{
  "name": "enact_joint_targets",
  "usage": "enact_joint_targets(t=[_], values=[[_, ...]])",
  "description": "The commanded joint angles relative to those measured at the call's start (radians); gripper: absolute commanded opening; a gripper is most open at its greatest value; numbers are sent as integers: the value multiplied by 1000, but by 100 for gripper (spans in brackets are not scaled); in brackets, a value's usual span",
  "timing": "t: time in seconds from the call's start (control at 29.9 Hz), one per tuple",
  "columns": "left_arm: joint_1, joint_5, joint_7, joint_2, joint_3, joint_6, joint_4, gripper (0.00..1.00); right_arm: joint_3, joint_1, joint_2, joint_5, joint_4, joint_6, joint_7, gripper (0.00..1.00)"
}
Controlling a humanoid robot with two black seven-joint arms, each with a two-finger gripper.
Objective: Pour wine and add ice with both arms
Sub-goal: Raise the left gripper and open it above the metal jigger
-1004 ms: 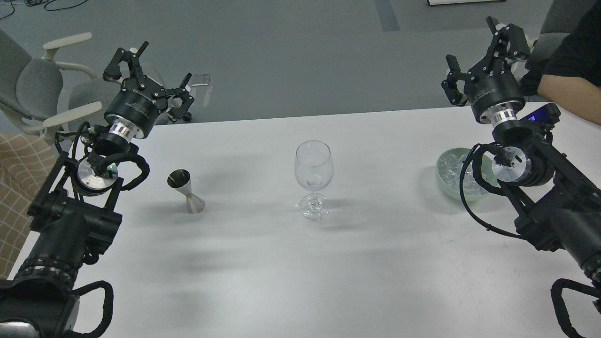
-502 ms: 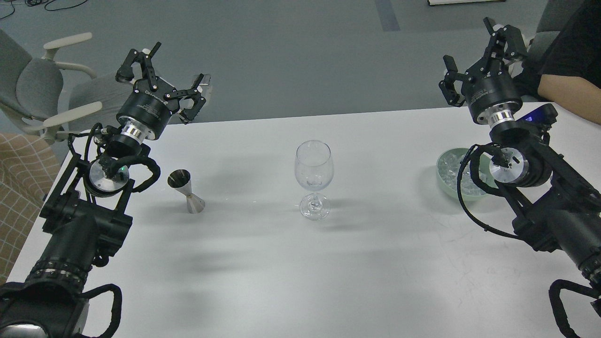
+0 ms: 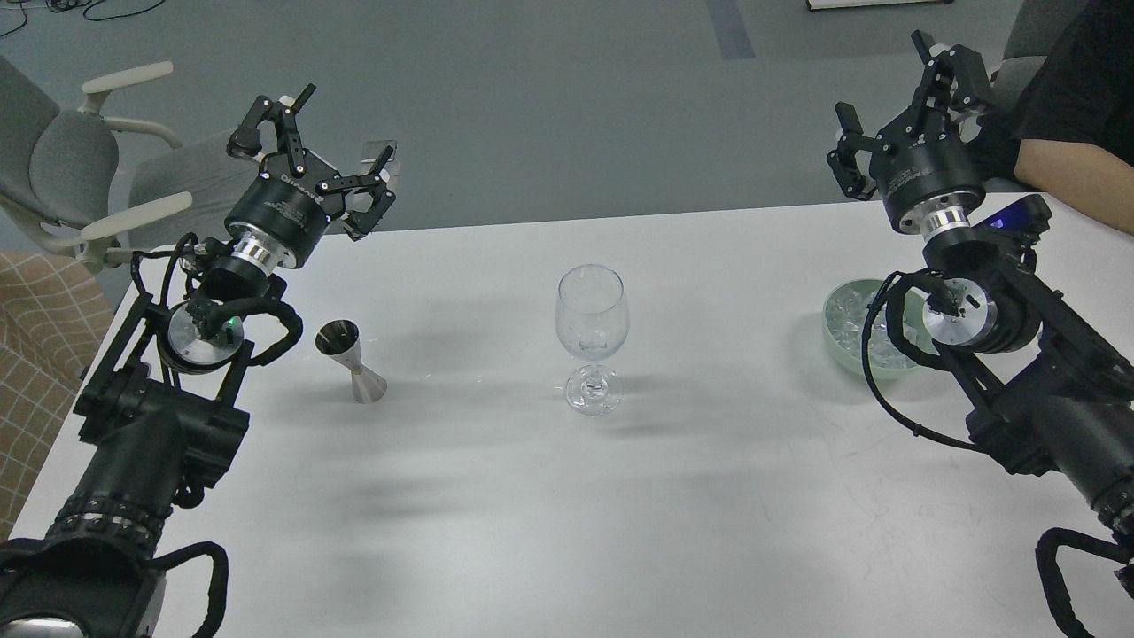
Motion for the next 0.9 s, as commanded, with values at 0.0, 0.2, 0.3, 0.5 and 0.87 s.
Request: enact_joint_targets(t=[0.0, 0.2, 0.3, 0.5, 0.87], values=[[4, 1, 1, 1, -2, 0, -2, 98, 0, 0, 0, -1, 5, 0, 0, 100], [4, 1, 3, 0, -2, 0, -4, 98, 0, 1, 0, -1, 7, 0, 0, 100], [4, -1, 15, 0, -2, 0, -4, 98, 1, 0, -2, -1, 7, 0, 0, 100], [10, -2, 27, 4, -3, 0, -5, 98, 0, 0, 0, -1, 7, 0, 0, 100], [153, -47, 142, 61, -45, 31, -229, 98, 0, -6, -12, -1, 7, 0, 0, 100]])
